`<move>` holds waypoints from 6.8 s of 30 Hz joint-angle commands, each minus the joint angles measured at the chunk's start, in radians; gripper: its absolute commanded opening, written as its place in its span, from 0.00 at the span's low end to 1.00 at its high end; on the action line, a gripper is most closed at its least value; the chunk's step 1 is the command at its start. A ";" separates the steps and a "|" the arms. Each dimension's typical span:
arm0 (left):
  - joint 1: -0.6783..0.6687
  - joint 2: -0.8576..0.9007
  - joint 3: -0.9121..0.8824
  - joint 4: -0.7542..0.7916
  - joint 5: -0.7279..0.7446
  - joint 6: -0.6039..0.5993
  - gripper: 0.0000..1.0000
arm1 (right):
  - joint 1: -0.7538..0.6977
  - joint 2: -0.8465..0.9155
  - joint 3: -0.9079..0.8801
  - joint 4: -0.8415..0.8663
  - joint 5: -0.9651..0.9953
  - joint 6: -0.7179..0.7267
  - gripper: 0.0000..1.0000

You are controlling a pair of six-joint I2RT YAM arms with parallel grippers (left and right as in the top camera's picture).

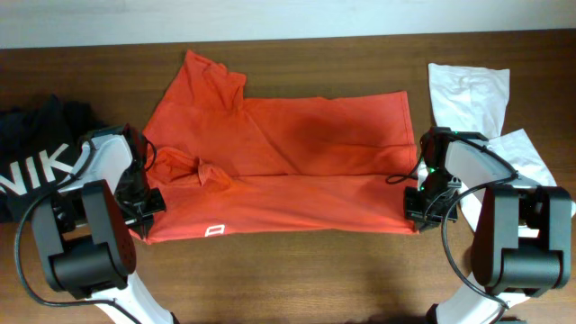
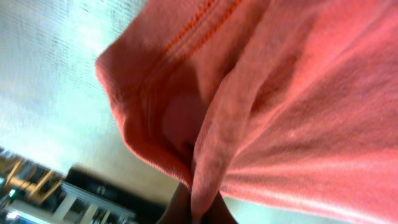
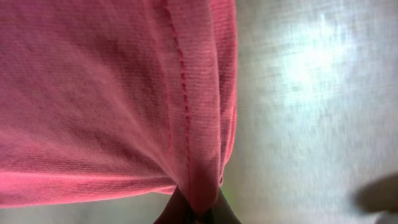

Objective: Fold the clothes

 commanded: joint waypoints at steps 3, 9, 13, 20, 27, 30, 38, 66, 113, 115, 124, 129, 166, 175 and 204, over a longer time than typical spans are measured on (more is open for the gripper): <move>0.052 0.011 -0.008 -0.087 -0.020 -0.021 0.01 | 0.005 0.003 -0.009 -0.040 0.056 0.039 0.04; 0.074 0.011 -0.007 -0.082 -0.018 -0.021 0.01 | 0.005 -0.021 -0.005 -0.026 0.041 0.068 0.06; 0.071 0.011 -0.005 -0.044 0.019 -0.020 0.68 | 0.005 -0.031 0.052 -0.019 0.036 0.068 0.36; 0.069 -0.126 0.093 0.038 0.151 0.050 0.80 | 0.005 -0.032 0.229 -0.024 0.025 0.060 0.42; 0.002 -0.167 0.218 0.347 0.420 0.282 0.99 | 0.005 -0.032 0.451 0.005 -0.058 -0.074 0.72; -0.017 -0.148 0.234 0.454 0.421 0.313 0.99 | 0.005 -0.032 0.504 0.024 -0.058 -0.076 0.74; -0.017 -0.008 0.240 0.809 0.436 0.332 0.99 | 0.005 -0.032 0.512 0.156 -0.058 -0.076 0.78; -0.088 0.515 0.646 0.816 0.358 0.327 0.79 | 0.005 -0.030 0.512 0.161 -0.056 -0.076 0.79; -0.083 0.510 0.679 0.563 0.410 0.250 0.15 | 0.005 0.114 0.510 0.262 -0.058 -0.077 0.74; -0.083 0.510 0.679 0.559 0.410 0.237 0.16 | 0.005 0.153 0.510 0.329 -0.058 -0.077 0.74; -0.086 0.510 0.679 0.537 0.412 0.222 0.10 | 0.006 0.367 0.510 0.824 -0.058 -0.072 0.63; -0.086 0.510 0.679 0.537 0.412 0.222 0.06 | 0.006 0.425 0.510 0.924 -0.058 -0.069 0.60; -0.079 0.481 0.683 0.523 0.420 0.222 0.00 | 0.036 0.480 0.612 0.735 -0.034 -0.019 0.40; -0.079 0.481 0.683 0.522 0.420 0.222 0.00 | 0.038 0.479 0.616 0.718 0.048 -0.018 0.25; -0.005 0.151 0.686 0.074 0.367 0.189 0.00 | -0.027 0.405 1.092 -0.341 -0.014 -0.019 0.04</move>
